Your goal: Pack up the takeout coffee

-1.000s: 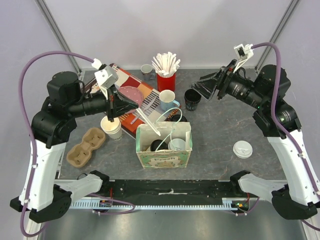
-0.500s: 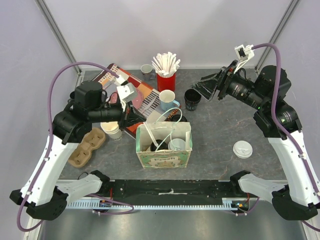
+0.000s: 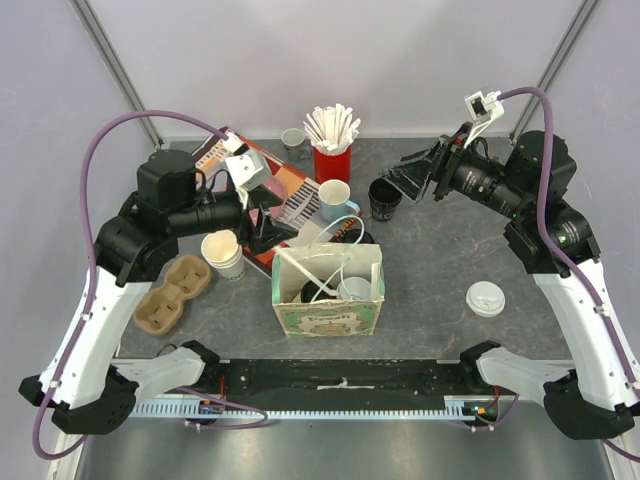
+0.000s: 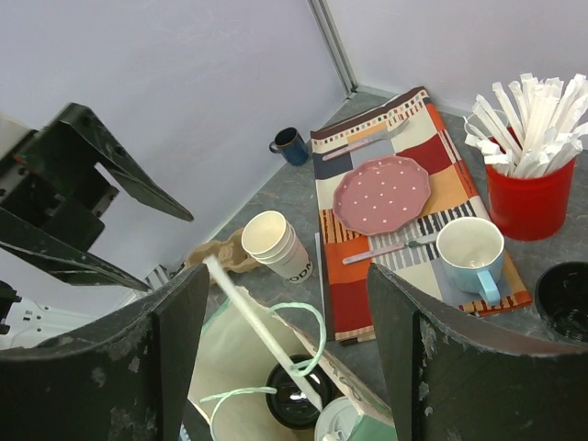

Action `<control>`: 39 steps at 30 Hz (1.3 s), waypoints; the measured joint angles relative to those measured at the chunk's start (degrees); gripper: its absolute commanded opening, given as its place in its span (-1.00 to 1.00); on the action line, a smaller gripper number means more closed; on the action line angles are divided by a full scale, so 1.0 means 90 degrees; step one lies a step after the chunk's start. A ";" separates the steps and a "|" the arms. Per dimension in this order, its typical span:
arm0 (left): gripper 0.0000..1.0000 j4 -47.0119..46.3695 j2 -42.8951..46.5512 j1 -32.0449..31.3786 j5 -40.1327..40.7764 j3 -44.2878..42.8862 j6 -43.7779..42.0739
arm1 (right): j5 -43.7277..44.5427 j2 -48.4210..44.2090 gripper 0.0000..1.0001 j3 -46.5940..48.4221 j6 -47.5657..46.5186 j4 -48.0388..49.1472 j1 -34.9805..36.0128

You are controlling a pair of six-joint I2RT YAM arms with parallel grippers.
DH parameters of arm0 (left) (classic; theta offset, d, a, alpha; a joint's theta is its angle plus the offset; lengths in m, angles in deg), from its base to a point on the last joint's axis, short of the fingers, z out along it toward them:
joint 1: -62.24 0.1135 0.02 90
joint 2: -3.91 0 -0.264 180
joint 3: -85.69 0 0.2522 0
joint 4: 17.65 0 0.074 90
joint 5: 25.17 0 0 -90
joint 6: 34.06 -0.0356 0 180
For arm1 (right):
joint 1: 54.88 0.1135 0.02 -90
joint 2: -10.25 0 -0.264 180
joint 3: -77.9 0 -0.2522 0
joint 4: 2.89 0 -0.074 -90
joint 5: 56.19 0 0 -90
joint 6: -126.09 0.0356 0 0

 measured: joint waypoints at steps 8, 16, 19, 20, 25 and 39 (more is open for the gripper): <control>0.29 -0.0121 0.0068 0.0080 0.0206 -0.0066 0.0138 | -0.0005 0.0148 0.54 0.0002 -0.0017 -0.0002 0.0000; 0.32 -0.0007 0.0124 0.0367 0.0357 0.0491 0.0355 | -0.0022 0.0143 0.56 0.0000 -0.0017 -0.0002 0.0000; 0.44 0.0058 0.0170 0.0488 0.0425 0.0627 0.0452 | -0.0010 0.0109 0.61 -0.0002 -0.0015 -0.0002 0.0000; 0.46 0.0056 0.0172 0.0554 0.0452 0.0631 0.0503 | 0.0012 0.0097 0.63 -0.0005 -0.0015 -0.0005 0.0000; 0.49 -0.0046 0.0267 0.1535 0.0770 0.0695 0.0969 | 0.0758 0.0080 0.79 -0.0022 -0.0102 -0.0313 0.0000; 0.56 -0.0396 0.1401 0.3055 0.2392 0.3733 0.1399 | 0.4269 -0.0002 0.96 -0.2319 -0.1294 -0.0486 -0.0712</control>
